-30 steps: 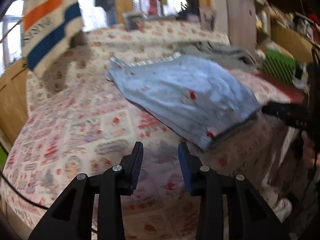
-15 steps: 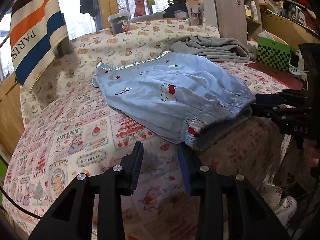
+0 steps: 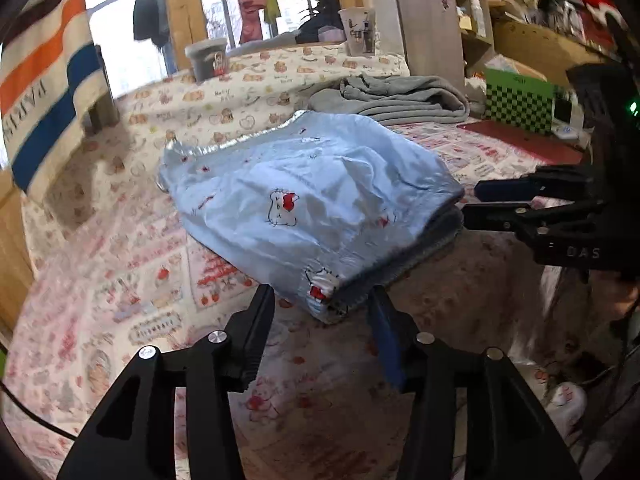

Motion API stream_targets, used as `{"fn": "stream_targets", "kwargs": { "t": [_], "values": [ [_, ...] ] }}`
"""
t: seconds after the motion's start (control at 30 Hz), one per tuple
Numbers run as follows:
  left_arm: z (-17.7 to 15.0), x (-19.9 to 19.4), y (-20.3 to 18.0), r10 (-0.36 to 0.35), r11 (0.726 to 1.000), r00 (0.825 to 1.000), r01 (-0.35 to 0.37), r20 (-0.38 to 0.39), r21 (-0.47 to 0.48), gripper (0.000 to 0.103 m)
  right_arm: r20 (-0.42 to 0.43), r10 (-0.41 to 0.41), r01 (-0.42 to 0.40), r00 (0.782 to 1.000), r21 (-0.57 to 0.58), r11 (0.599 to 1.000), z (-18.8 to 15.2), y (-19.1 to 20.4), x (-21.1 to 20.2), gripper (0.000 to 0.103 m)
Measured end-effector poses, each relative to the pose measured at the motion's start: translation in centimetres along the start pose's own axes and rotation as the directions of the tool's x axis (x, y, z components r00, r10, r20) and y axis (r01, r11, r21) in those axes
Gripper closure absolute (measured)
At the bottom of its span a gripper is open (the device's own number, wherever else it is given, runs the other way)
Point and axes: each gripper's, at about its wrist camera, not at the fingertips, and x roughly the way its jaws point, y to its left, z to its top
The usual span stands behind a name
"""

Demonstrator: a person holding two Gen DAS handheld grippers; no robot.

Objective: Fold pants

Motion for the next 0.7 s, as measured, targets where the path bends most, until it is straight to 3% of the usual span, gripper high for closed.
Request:
{"fn": "stream_targets", "kwargs": {
  "t": [0.27, 0.33, 0.4, 0.47, 0.57, 0.7],
  "values": [
    [0.7, 0.4, 0.5, 0.031, 1.000, 0.999, -0.031, -0.008, 0.003, 0.056, -0.008, -0.002, 0.002, 1.000, -0.008, 1.000, -0.1, -0.3, -0.5, 0.061],
    [0.8, 0.0, 0.7, 0.021, 1.000, 1.000, -0.021, 0.003, -0.005, 0.067, 0.008, 0.001, -0.001, 1.000, -0.002, 1.000, -0.2, -0.4, -0.9, 0.061],
    [0.9, -0.1, 0.8, -0.002, 1.000, 1.000, 0.002, 0.000, -0.011, 0.088, 0.025, 0.008, -0.008, 1.000, -0.002, 1.000, -0.2, -0.3, -1.2, 0.061],
    [1.3, 0.1, 0.9, -0.011, 1.000, 1.000, 0.011, -0.003, -0.023, 0.091, 0.036, 0.023, -0.022, 0.999, -0.018, 1.000, -0.3, 0.0, -1.4, 0.061],
    [2.5, 0.0, 1.4, -0.037, 0.997, 0.999, 0.038, 0.010, -0.061, 0.093, 0.031, 0.041, -0.037, 0.999, -0.124, 0.992, -1.0, 1.3, -1.3, 0.060],
    [4.4, -0.2, 2.4, -0.061, 0.993, 0.998, 0.063, 0.021, -0.099, 0.095, 0.046, -0.007, 0.020, 0.999, -0.287, 0.958, -1.3, 3.2, -1.4, 0.055]
  ]
}}
